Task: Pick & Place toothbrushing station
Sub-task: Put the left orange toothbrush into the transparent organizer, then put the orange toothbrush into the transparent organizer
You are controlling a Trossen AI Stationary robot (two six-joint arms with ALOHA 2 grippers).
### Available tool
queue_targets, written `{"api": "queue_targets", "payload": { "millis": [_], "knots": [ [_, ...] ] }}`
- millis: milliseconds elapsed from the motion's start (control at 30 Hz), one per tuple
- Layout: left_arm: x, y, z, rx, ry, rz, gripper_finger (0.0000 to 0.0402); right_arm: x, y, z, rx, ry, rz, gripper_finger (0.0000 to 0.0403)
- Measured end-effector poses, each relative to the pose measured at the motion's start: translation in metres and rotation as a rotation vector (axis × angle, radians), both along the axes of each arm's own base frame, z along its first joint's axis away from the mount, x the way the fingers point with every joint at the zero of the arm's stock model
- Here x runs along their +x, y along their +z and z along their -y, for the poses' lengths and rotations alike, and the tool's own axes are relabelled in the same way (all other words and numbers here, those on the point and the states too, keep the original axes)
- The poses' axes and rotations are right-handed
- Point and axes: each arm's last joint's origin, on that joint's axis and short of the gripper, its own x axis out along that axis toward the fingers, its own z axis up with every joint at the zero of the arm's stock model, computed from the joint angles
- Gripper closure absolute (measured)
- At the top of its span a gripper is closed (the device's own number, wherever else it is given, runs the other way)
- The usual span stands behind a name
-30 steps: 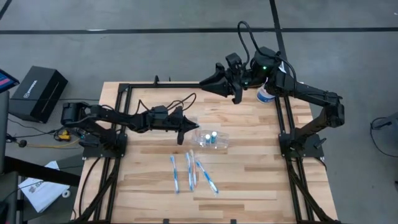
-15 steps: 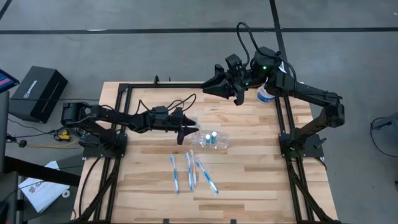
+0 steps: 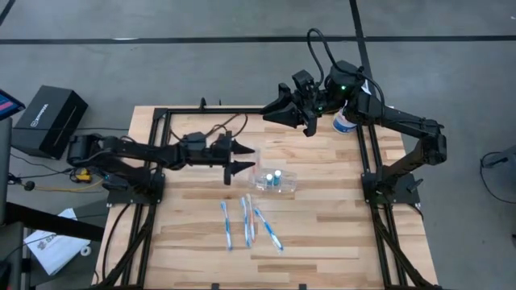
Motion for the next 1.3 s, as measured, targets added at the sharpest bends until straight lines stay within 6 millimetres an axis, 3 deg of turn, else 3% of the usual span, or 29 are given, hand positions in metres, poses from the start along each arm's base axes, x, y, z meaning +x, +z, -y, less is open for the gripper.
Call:
{"api": "queue_targets", "payload": {
  "millis": [133, 467, 567, 667, 767, 900, 1000, 1133, 1300],
  "knots": [
    [-0.005, 0.009, 0.000, 0.010, 0.002, 0.027, 0.0190, 0.000, 0.001, 0.000, 0.000, -0.003, 0.005, 0.0285],
    [-0.007, 0.005, 0.003, -0.035, -0.006, -0.024, 0.0199, -0.001, 0.004, 0.000, -0.006, -0.006, 0.036, 0.0285],
    [-0.005, 0.014, 0.006, -0.117, -0.044, 0.006, 0.0199, -0.001, 0.004, 0.000, -0.008, -0.006, 0.044, 0.0285],
    [-0.001, 0.019, 0.017, -0.313, -0.073, -0.021, 0.0199, -0.001, 0.006, 0.000, -0.013, -0.008, 0.062, 0.0285],
    [-0.002, 0.006, 0.040, -0.518, -0.057, -0.180, 0.0204, -0.001, 0.007, 0.000, -0.018, -0.009, 0.070, 0.0285],
    [-0.012, -0.011, 0.080, -0.613, -0.007, -0.367, 0.0215, -0.001, 0.007, 0.000, -0.055, -0.014, 0.086, 0.0285],
    [-0.019, -0.017, 0.100, -0.704, 0.054, -0.414, 0.0219, -0.001, 0.007, 0.000, -0.073, -0.016, 0.091, 0.0285],
    [-0.024, -0.026, 0.107, -0.841, 0.202, -0.448, 0.0214, -0.001, 0.007, 0.000, -0.081, -0.015, 0.093, 0.0285],
    [-0.021, -0.051, 0.095, -0.882, 0.383, -0.504, 0.0202, -0.001, 0.007, -0.003, -0.098, -0.002, 0.099, 0.0285]
  ]
}}
